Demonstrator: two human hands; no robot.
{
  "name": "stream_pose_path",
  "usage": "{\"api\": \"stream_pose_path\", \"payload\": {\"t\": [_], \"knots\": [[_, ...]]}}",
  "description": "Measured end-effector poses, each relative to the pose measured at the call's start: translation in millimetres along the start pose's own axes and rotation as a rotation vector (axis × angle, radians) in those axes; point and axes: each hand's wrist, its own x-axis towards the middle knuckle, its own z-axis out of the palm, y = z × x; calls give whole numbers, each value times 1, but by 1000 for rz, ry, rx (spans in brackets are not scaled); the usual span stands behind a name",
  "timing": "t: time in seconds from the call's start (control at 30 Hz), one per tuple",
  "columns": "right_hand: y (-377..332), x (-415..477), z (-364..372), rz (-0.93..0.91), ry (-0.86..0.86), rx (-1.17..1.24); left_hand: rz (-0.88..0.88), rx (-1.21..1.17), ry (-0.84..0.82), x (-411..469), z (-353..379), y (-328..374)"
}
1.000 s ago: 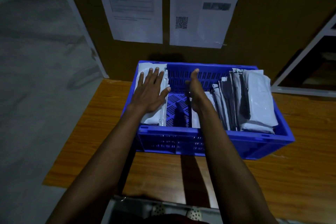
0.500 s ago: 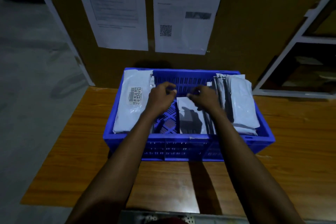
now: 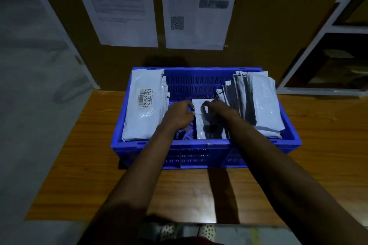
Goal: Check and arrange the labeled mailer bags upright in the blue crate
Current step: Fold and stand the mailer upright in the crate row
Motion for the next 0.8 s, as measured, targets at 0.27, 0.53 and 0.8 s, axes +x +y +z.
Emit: {"api": "stream_pose_path", "payload": {"t": [0.27,0.53,0.8], "knots": [[2,-8,-3,-17,61,-57,-33,79,-58,-1,3,-2],[-3,-13,-7,-14,71,-92,-43,93,-124,-2,3,3],[-15,-28,-37,-62,322,39,-201,-204,-78,-5,1,2]]}}
